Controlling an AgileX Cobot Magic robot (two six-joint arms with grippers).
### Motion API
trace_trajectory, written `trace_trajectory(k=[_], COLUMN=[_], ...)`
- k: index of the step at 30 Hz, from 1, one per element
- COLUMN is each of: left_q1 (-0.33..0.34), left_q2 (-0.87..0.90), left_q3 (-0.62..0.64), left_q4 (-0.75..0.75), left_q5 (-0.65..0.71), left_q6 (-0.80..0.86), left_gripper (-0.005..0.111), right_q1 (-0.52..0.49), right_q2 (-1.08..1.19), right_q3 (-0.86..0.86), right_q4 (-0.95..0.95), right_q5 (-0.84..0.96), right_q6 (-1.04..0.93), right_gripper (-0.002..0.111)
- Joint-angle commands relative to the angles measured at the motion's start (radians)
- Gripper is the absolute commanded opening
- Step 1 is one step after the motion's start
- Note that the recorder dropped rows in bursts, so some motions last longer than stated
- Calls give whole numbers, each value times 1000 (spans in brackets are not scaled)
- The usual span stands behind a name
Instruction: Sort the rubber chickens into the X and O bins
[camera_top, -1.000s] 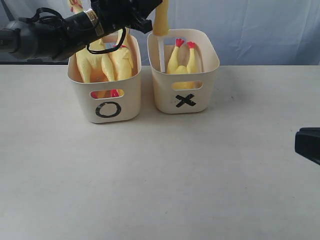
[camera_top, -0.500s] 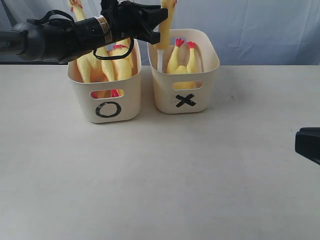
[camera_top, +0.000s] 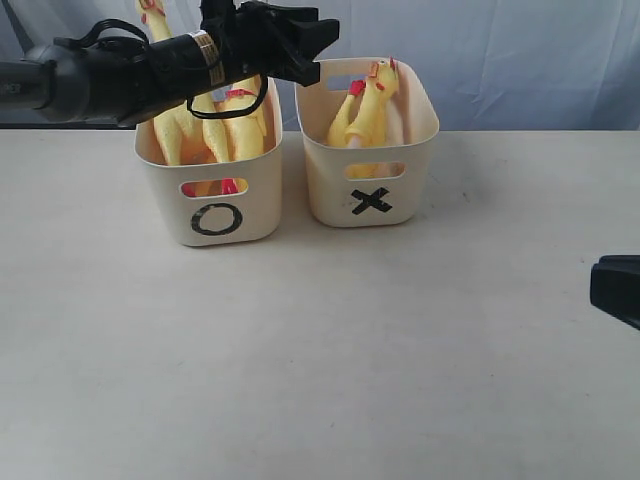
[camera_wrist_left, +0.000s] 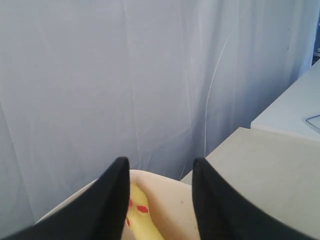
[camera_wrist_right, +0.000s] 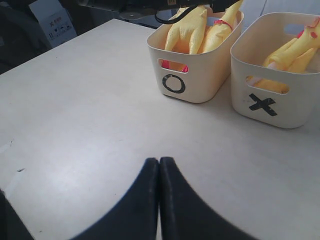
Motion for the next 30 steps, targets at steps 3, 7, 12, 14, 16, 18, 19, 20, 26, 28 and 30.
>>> trace_trajectory(k=[3,7,12,14,16,18,19,20,26,28,30], left_q1=[-5,-4,-2,7,19,30,35,35,35,35,35], left_q2=[-8,-42,-104,-128,-155,-188,-204,-226,-368,-417,-471], left_q3=[-7,-7,-7,-7,0,10,19,35,168,234,297], left_q4=[-6,65,245,318,413,534,582,637,765,765,765], left_q5=[4,17,123,142,140,136,134,127,100,100,107], left_q6=[-6,-6,-134,-226,-330,-437,-474,-523,-690,-693,-693], left_gripper=[40,40,38,30,16,0,0,0,0,0,0], right_q1=[-3,-3,-3,-3,-3,-3,-3,-3,-3,-3,-3], right_q2=[-4,-4,-4,-4,-4,-4,-4,-4,-4,-4,-4], right_q3=[4,4,4,4,4,4,4,4,4,4,4], right_q4=[2,2,5,5,5,5,5,5,5,5,5], right_q5=[-8,-8,-12,-12,-12,-12,-12,-12,-12,-12,-12], right_q6=[-2,-2,-2,-2,-2,-2,-2,-2,-2,-2,-2], right_gripper=[-1,-1,-1,-1,-1,-1,-1,-1,-1,-1,-1])
